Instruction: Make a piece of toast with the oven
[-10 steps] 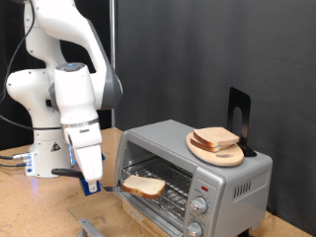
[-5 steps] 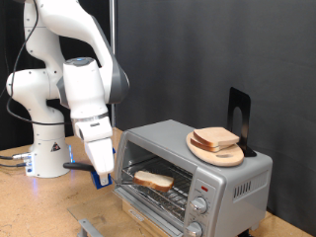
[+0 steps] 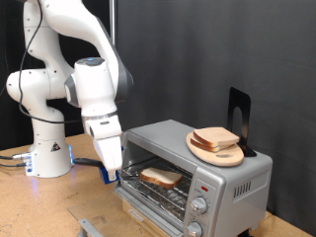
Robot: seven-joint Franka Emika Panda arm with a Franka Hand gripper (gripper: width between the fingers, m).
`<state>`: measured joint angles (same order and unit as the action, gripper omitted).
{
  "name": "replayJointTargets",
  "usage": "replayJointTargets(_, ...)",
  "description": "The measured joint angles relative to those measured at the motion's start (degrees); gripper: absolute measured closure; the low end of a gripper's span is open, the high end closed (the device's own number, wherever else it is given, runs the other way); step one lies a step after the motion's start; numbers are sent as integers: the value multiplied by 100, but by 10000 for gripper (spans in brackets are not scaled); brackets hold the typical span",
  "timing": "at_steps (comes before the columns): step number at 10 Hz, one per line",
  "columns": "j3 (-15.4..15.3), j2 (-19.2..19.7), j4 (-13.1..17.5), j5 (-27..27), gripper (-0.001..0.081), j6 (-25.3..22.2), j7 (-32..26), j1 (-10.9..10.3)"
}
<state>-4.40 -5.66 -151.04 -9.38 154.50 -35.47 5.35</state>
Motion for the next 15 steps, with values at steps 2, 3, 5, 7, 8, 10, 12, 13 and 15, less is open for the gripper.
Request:
replayJointTargets(2, -119, -70, -151, 31, 318, 29, 117, -14)
replayJointTargets(3, -151, -93, -217, 18, 318, 63, 117, -17)
replayJointTargets(5, -146, -120, -277, -39, 318, 66, 28, -14)
replayJointTargets(7, 3, -134, -330, -45, 318, 32, -360, 59)
replayJointTargets(8, 83, -135, -349, 3, 318, -9, -497, 127)
replayJointTargets(10, 290, -152, -349, -29, 318, -165, -864, 253)
replayJointTargets(12, 591, -237, -316, -661, 318, -395, -1639, 265)
replayJointTargets(13, 765, -306, -240, -970, 318, -646, -1860, 281)
replayJointTargets(15, 1007, -447, -73, -1273, 318, -1070, -1935, 368)
